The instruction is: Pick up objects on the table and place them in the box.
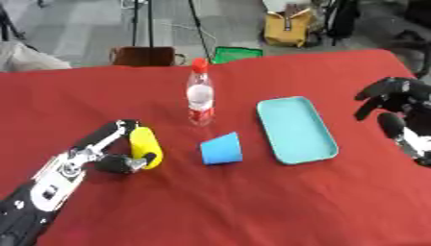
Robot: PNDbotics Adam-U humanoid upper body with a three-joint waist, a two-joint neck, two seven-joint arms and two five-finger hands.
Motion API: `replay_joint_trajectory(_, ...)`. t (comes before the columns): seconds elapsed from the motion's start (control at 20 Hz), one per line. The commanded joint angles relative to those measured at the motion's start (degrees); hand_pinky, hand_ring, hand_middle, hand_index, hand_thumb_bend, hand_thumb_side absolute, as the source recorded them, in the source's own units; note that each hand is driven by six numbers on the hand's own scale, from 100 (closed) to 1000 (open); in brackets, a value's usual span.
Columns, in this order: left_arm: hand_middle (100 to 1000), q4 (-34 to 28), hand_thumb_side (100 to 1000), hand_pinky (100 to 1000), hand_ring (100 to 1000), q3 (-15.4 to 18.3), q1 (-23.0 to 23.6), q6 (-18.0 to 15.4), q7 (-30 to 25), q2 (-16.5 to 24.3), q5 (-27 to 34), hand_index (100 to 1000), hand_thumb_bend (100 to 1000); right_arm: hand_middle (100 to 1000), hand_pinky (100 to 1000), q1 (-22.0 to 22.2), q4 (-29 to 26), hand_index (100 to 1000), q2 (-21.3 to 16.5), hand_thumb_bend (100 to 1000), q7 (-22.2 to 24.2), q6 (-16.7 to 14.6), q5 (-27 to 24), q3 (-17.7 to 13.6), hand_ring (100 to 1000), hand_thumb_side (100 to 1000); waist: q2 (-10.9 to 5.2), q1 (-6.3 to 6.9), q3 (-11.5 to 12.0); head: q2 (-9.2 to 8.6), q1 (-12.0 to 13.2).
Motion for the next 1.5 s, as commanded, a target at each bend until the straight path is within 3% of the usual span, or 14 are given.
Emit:
replay_joint_trajectory(0.05, 623, 0.08, 298, 574, 781, -1.13, 0.35, 1.42, -0.25, -0.13, 0.88, 680, 100, 670, 608, -0.69, -0.7, 759, -0.68, 254, 8.21, -8.25, -0.37, -0.15, 558, 487, -0.31, -0.17, -0.2, -0.61, 0.13)
replay_joint_trajectory(0.3, 618, -4.03, 308, 563, 779, -1.27, 0.71, 3.28, -0.63, 0.48, 2.88, 673, 100, 670, 607, -0.66, -0.75, 759, -0.7, 255, 8.16, -8.2, -0.35, -0.2, 558, 487, -0.34, -0.13, -0.26, -0.62, 0.0)
replay_joint_trajectory(0.5, 618, -11.51, 319, 559, 780, -1.04, 0.85, 4.91, -1.62, 2.45, 5.94, 673, 100, 670, 607, -0.62, -0.74, 760, -0.83, 256, 8.1, -8.2, -0.31, -0.24, 558, 487, -0.45, -0.04, -0.29, -0.54, -0.32)
replay_joint_trajectory(0.75, 611, -22.14, 347, 553, 774, -1.18, -0.62, 6.48, -3.56, 7.71, 12.64, 667, 100, 670, 607, -0.57, -0.75, 759, -0.92, 257, 8.05, -8.15, -0.27, -0.22, 558, 487, -0.75, 0.16, -0.52, -0.47, -0.58)
replay_joint_trajectory(0.95, 610, -25.49, 360, 551, 769, -1.46, -2.87, 7.61, -4.43, 10.22, 16.73, 665, 100, 671, 607, -0.56, -0.78, 760, -0.87, 258, 8.04, -8.12, -0.31, -0.18, 558, 487, -0.9, 0.14, -0.84, -0.56, -0.55)
replay_joint_trajectory(1.25, 608, -21.38, 357, 552, 763, -4.82, -11.52, 6.23, -6.4, 11.65, 20.92, 662, 100, 671, 608, -1.22, -0.93, 760, -0.31, 274, 8.46, -8.21, -0.85, 0.42, 559, 503, -0.75, -0.2, -2.96, -0.77, 0.67)
replay_joint_trajectory(1.5, 591, -11.03, 347, 543, 754, -7.13, -18.25, 3.46, -9.04, 10.46, 21.49, 640, 100, 670, 607, -1.68, -1.04, 759, 0.07, 258, 8.94, -8.28, -1.4, 0.88, 558, 486, -0.5, -0.06, -5.81, -0.96, 2.02)
